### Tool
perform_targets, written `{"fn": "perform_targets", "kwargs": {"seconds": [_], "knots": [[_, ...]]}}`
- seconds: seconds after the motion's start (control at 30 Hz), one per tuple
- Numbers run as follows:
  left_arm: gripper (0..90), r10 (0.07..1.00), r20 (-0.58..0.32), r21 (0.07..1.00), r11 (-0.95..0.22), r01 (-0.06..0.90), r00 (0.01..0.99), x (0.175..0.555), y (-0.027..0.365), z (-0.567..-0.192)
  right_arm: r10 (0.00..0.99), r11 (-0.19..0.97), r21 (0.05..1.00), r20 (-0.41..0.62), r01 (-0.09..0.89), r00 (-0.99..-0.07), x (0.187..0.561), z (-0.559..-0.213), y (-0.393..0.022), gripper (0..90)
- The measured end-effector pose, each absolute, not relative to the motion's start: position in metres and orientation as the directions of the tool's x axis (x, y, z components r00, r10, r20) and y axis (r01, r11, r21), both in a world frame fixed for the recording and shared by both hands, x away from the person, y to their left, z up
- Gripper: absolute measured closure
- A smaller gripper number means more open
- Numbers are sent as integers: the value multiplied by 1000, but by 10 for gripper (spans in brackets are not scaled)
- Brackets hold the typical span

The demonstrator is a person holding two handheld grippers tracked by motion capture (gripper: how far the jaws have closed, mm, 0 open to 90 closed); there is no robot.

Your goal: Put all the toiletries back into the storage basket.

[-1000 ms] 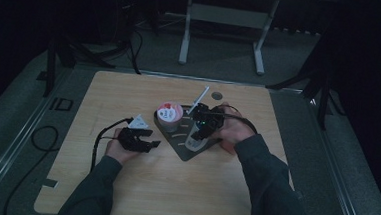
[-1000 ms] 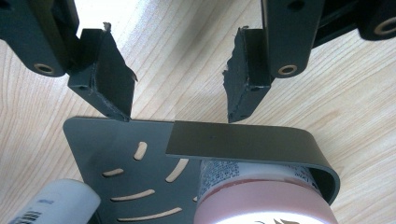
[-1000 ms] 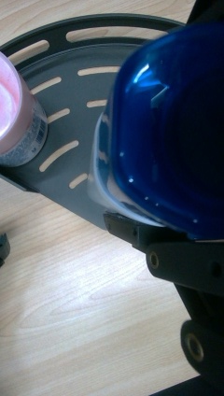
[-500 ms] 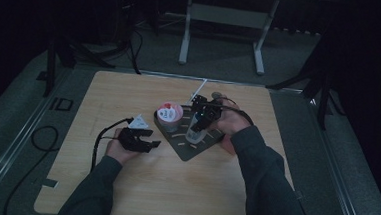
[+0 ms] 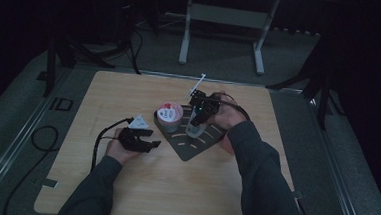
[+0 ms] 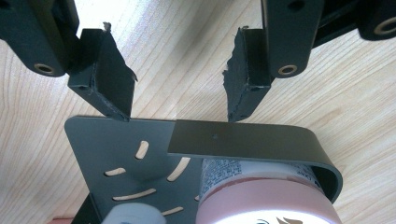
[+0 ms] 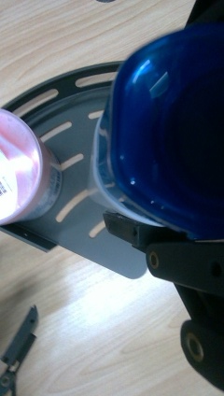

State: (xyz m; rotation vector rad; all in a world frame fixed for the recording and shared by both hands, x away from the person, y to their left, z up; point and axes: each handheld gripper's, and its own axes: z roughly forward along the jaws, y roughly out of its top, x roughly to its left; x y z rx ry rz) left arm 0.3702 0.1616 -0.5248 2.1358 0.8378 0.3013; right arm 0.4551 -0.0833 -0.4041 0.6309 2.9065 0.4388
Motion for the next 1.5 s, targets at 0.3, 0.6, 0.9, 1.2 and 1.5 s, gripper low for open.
{"fn": "perform_targets", "kwargs": {"seconds": [0.3, 0.6, 0.9, 1.2, 1.5], "knots": [[421, 655, -67, 759, -457, 465, 753, 370, 161, -525, 454, 856, 312, -69, 413, -889, 470, -411, -83, 549], [421, 655, -65, 760, -456, 463, 753, 370, 162, -525, 479, 845, 317, -91, 430, -873, 484, -411, -77, 549], [421, 654, -65, 760, -457, 462, 754, 370, 162, -524, 490, 840, 324, -108, 435, -865, 494, -416, -68, 549], [421, 656, -68, 763, -451, 463, 752, 370, 162, -524, 534, 812, 346, -118, 470, -837, 506, -420, -67, 549], [421, 657, -69, 764, -449, 463, 751, 369, 163, -524, 546, 803, 361, -125, 475, -828, 512, -424, -59, 549]]}}
